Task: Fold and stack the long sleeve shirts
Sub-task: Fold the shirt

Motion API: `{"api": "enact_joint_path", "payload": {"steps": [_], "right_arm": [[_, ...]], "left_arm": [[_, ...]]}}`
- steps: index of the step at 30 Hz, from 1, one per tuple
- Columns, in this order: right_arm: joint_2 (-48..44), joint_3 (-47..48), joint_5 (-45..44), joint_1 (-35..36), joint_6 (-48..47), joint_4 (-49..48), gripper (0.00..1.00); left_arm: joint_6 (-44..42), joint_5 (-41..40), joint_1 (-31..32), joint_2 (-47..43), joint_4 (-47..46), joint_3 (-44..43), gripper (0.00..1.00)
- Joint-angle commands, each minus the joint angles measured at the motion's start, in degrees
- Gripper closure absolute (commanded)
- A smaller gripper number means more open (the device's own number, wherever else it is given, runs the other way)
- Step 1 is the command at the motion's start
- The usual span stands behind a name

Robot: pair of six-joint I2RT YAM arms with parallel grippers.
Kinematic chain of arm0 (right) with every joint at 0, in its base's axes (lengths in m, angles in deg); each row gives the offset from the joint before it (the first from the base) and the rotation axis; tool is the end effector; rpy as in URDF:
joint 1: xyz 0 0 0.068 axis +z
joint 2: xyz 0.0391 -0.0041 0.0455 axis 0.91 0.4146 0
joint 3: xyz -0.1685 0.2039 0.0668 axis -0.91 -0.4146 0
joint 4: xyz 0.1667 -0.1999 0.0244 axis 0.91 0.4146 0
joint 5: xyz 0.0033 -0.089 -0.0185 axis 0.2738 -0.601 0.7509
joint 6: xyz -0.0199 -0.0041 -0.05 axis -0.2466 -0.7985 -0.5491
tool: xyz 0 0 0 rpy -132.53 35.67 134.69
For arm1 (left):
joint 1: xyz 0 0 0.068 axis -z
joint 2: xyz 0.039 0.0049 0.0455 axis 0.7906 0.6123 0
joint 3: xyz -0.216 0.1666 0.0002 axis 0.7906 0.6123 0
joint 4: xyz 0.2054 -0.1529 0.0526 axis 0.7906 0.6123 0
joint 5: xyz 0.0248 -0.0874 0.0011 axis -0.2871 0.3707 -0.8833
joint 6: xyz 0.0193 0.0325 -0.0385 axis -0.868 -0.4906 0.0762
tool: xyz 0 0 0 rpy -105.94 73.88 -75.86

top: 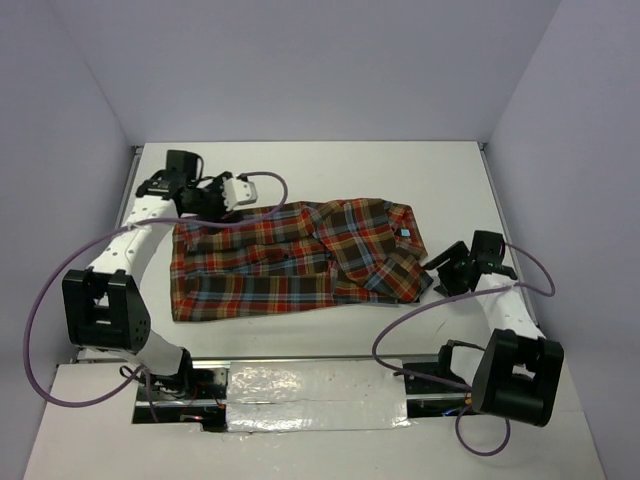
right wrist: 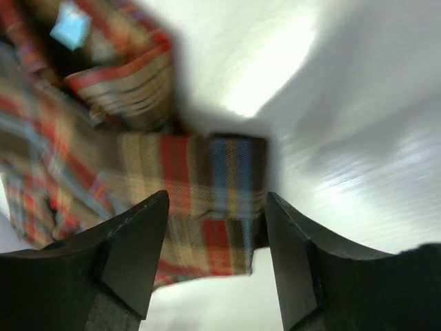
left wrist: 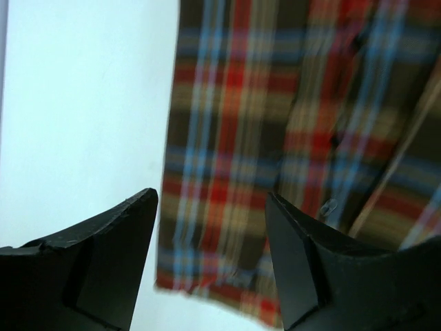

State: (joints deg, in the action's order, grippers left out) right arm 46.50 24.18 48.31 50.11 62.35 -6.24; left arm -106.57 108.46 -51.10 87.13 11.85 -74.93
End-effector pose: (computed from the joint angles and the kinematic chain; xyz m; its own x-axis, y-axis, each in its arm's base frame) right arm 0.1880 -0.0425 0.1805 -0.5120 0.8210 -0.2527 0.6432 0.5614 0.5207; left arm 0.3237 -0.0232 0.2933 -0.0803 0.7926 -0.6045 0.8409 0.3795 0.3858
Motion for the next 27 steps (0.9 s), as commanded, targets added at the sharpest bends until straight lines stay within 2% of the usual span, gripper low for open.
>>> {"api": "enact_joint_path", "payload": {"steps": [1, 6, 7, 10, 12, 13, 15, 16, 20, 21, 27], "right_arm": [[1.87, -2.04, -3.23, -0.86, 1.84, -5.07, 0.25], [5.99, -6.26, -1.3, -0.86, 2.98, -12.45, 0.21], [9.57, -7.48, 1.66, -0.86, 2.46, -17.51, 0.25], [12.32, -7.59, 2.22, -0.86, 2.28, -20.37, 0.28], [13.12, -7.32, 1.96, -0.86, 1.93, -21.07, 0.38], [12.95, -7.23, 1.43, -0.86, 1.84, -20.9, 0.47], [11.37, -6.71, 0.29, -0.95, 1.58, -18.8, 0.58], [10.67, -6.53, -1.11, -0.86, 1.49, -17.83, 0.69], [5.14, -5.91, -4.19, -0.86, 0.7, -12.82, 0.91], [4.25, -5.91, -4.28, -0.86, 0.26, -12.55, 0.99], [-2.51, -5.47, -1.92, -0.77, -3.6, -10.79, 1.0]], "left_arm": [[16.18, 4.53, 5.87, -3.32, -3.96, -0.23, 0.24], [19.89, 2.86, 14.93, -3.86, -5.21, 0.83, 0.24], [20.93, 2.51, 16.76, -3.94, -5.48, 1.09, 0.24], [21.73, 1.9, 17.4, -3.86, -6.18, 1.36, 0.24], [22.26, 0.76, 17.66, -3.86, -6.88, 1.45, 0.25], [22.26, 0.4, 17.75, -3.86, -6.88, 1.45, 0.25], [22.26, 0.14, 17.66, -4.03, -6.71, 1.36, 0.25], [22.18, 0.14, 17.75, -4.29, -6.62, 1.36, 0.25], [21.74, 0.49, 18.27, -4.56, -6.27, 1.45, 0.25], [21.65, 0.57, 18.54, -4.65, -6.01, 1.62, 0.25], [22.52, 2.59, 20.47, -3.95, -5.39, 0.75, 0.27]]}}
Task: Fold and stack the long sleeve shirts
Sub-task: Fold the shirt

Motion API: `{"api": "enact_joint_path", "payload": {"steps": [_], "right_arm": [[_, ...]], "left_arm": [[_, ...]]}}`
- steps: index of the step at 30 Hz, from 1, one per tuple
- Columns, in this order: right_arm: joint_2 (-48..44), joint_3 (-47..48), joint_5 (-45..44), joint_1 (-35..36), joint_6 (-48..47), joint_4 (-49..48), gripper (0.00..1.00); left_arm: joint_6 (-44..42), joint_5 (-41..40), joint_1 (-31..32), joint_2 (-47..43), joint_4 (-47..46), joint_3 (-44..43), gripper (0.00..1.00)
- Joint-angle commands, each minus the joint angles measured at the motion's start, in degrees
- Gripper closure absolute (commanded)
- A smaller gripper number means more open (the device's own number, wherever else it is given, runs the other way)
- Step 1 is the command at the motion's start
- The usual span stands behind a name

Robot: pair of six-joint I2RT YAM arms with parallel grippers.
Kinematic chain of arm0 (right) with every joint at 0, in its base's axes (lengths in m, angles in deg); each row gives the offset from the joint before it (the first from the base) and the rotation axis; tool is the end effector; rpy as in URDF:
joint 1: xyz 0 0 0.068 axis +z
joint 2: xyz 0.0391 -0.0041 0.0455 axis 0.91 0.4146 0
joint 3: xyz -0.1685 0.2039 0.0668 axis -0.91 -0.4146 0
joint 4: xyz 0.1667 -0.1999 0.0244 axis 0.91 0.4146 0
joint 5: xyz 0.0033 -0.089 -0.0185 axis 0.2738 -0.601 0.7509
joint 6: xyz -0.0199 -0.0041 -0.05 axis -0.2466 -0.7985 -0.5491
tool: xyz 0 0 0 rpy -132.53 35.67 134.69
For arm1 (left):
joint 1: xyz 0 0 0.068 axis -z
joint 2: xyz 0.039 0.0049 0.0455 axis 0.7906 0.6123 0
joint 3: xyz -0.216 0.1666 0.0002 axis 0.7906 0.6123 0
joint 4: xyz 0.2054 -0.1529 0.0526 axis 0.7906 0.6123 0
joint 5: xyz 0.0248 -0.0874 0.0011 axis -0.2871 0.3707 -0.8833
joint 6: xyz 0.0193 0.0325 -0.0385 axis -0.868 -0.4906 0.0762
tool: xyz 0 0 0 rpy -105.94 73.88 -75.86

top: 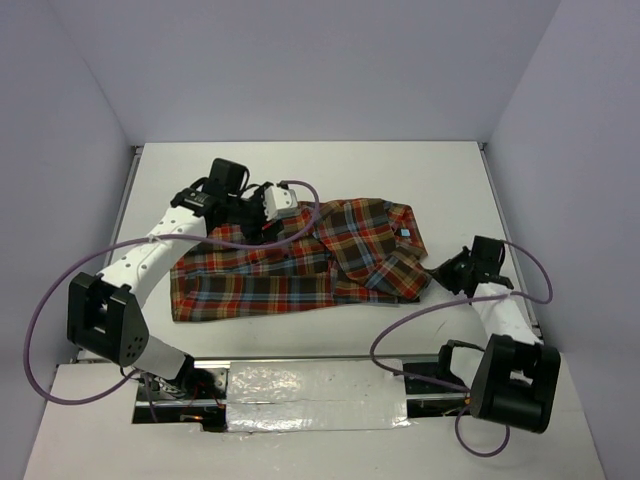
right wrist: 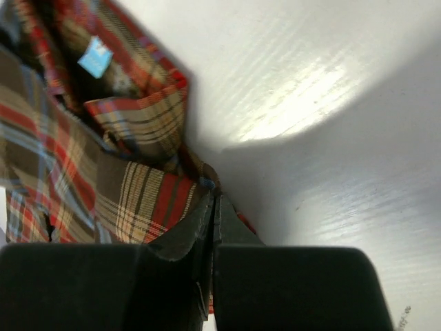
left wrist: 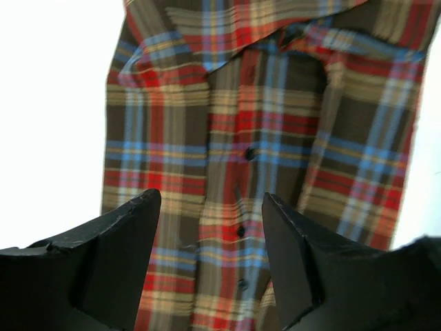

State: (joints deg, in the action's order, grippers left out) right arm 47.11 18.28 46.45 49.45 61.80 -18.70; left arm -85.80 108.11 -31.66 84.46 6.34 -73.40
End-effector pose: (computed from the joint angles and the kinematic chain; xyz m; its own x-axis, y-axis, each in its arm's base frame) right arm 0.1891 -0.0463 0.1613 -0.4653 0.8143 -0.3470 0.6063 0.5788 0.5453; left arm 0.2947 -0.1283 0.3055 -0.0734 0.6694 -0.7393 0.9038 0.3581 0.2345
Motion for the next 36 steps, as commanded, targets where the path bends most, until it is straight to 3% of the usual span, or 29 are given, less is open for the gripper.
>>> {"api": "enact_joint_path", "payload": {"steps": [1, 6, 10, 16, 22, 36], "right_arm": [[-5.92, 0.69, 1.08, -0.12, -5.15, 0.89, 1.0], [-14.8, 1.92, 10.93, 1.55, -12.54, -0.27, 1.0], [-16.93, 0.96, 12.78, 1.99, -17.12, 1.14, 1.0], [-17.37, -1.33, 19.81, 3.22, -16.86, -2.46, 1.0], [-21.5, -2.73, 16.93, 4.01, -18.53, -0.97, 1.0], [-23.26, -3.0, 16.3, 4.01, -18.79, 1.14, 1.0]], "left_arm": [[2.81, 3.82, 1.65, -1.02, 0.38, -1.22, 0.27], [12.72, 11.11, 6.83, 2.32, -4.17, -2.72, 0.28], [32.93, 12.34, 16.76, 9.6, -20.23, -4.81, 0.24], [53.41, 17.09, 21.25, 25.77, -31.25, -16.05, 0.19], [55.81, 19.12, 21.78, 36.32, -39.95, -20.55, 0.17], [53.44, 19.99, 24.33, 46.97, -38.29, -27.07, 0.14]]}}
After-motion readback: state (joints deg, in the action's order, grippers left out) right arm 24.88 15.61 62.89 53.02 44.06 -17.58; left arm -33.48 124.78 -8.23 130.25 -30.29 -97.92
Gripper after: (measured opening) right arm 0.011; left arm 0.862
